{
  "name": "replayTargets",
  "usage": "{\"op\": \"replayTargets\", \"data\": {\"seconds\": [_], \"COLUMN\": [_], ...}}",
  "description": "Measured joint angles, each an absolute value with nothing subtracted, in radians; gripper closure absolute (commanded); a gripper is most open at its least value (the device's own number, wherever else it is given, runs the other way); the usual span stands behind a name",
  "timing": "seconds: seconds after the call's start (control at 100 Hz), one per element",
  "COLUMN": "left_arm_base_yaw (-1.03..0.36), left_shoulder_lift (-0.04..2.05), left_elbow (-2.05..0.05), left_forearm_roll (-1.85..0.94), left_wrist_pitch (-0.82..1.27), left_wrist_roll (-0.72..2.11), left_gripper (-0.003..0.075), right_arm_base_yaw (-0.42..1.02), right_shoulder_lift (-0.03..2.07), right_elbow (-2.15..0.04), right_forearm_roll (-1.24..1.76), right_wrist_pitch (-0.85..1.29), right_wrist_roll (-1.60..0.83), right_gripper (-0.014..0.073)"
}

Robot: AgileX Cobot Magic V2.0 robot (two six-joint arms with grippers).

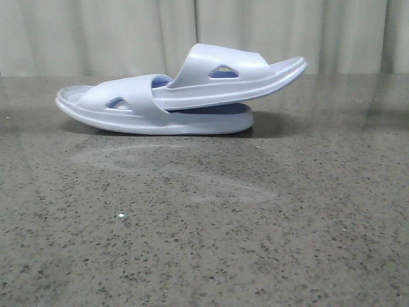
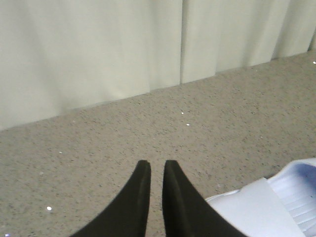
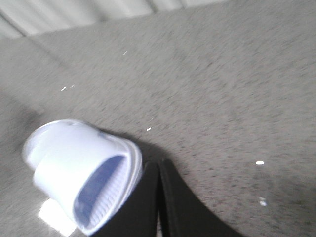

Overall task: Insert blue slippers together front up
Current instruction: 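Open both grippers and raise them away from the slippers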

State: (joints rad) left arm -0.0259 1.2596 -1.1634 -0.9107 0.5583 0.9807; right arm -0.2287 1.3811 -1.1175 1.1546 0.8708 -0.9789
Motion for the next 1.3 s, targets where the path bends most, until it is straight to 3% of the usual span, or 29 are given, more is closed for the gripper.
{"op": "replayTargets", "data": {"seconds": [0.32,0.59,0.81,1.3], "left_arm_base_yaw": [-0.024,-0.024,-0.024,-0.024], "left_shoulder_lift": [0.928,0.579,0.329,0.259], "left_elbow": [-0.825,-0.529,-0.379,-0.306], "left_forearm_roll": [-0.963,-1.214,-1.265,-1.271], "left_wrist_pitch": [0.326,0.308,0.316,0.336], "left_wrist_roll": [1.045,1.234,1.258,1.259], "left_gripper": [0.0705,0.0705,0.0705,0.0705], "right_arm_base_yaw": [-0.185,-0.185,-0.185,-0.185], "right_shoulder_lift": [1.064,0.728,0.435,0.339], "right_elbow": [-0.744,-0.445,-0.257,-0.19], "right_forearm_roll": [1.329,1.435,1.441,1.443], "right_wrist_pitch": [0.626,0.56,0.559,0.564], "right_wrist_roll": [-1.213,-1.341,-1.347,-1.348], "right_gripper": [0.0678,0.0678,0.0679,0.0679]}}
